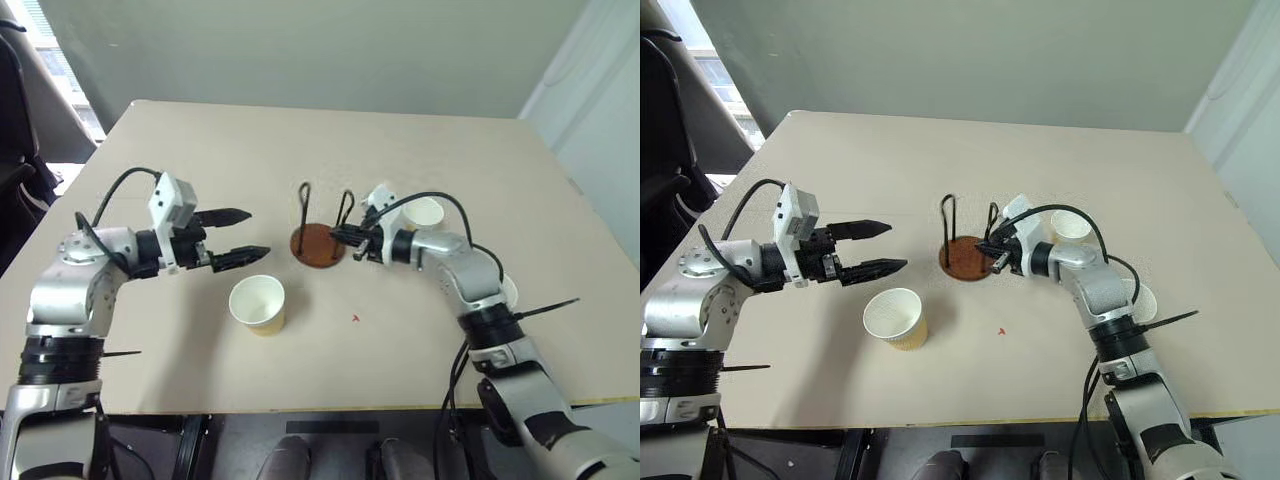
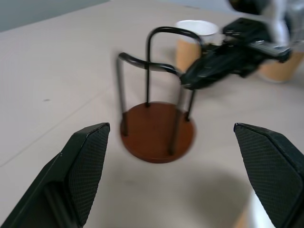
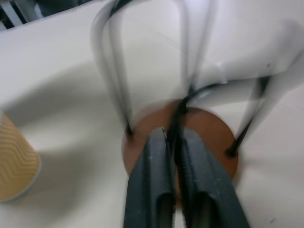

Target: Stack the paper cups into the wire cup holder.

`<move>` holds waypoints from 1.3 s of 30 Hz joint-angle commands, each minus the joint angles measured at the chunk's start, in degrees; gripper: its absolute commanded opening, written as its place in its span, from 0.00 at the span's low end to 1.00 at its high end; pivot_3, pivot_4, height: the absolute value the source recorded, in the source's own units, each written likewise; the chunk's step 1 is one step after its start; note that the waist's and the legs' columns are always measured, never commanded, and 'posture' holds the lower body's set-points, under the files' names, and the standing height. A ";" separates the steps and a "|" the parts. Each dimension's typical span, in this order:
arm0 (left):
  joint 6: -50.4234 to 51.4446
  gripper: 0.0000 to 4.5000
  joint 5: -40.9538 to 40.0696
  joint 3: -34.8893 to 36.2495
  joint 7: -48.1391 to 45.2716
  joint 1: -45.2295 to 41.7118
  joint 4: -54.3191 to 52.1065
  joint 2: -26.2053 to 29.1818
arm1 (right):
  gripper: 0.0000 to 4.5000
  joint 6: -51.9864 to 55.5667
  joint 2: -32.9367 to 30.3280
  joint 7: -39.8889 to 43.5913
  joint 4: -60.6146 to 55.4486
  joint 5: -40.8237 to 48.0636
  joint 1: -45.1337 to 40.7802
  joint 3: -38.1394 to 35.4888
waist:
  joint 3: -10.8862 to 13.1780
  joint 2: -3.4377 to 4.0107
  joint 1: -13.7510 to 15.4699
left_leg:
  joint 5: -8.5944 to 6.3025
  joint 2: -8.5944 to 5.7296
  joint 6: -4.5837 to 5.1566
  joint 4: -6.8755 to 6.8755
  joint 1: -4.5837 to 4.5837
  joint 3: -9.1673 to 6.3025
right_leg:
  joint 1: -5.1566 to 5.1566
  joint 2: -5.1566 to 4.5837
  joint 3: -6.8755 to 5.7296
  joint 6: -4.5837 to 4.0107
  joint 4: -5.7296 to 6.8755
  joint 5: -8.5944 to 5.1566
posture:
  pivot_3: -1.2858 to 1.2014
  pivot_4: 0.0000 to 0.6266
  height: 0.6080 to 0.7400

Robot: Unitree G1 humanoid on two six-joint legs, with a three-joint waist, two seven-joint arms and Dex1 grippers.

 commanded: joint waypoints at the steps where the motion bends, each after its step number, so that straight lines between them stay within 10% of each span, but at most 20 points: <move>1: 0.35 1.00 -0.75 0.03 -2.27 0.07 -2.87 1.79 | 0.01 0.49 -0.68 1.30 -2.69 0.68 0.20 -0.05 | 0.00 0.00 -0.01 | 0.00 0.00 -0.01 0.00 0.00 0.02 | -0.01 0.00 0.01 0.00 0.00 0.00 | 0.52 0.24 1.00; 39: -2.87 1.00 2.90 -5.38 -6.22 -6.55 1.54 -0.75 | 0.01 12.67 -23.52 8.52 -26.44 9.00 17.92 -6.55 | -0.02 -0.03 0.08 | 0.01 0.02 0.00 0.11 0.02 0.02 | 0.10 -0.01 0.01 0.00 -0.03 0.00 | 0.52 0.24 1.00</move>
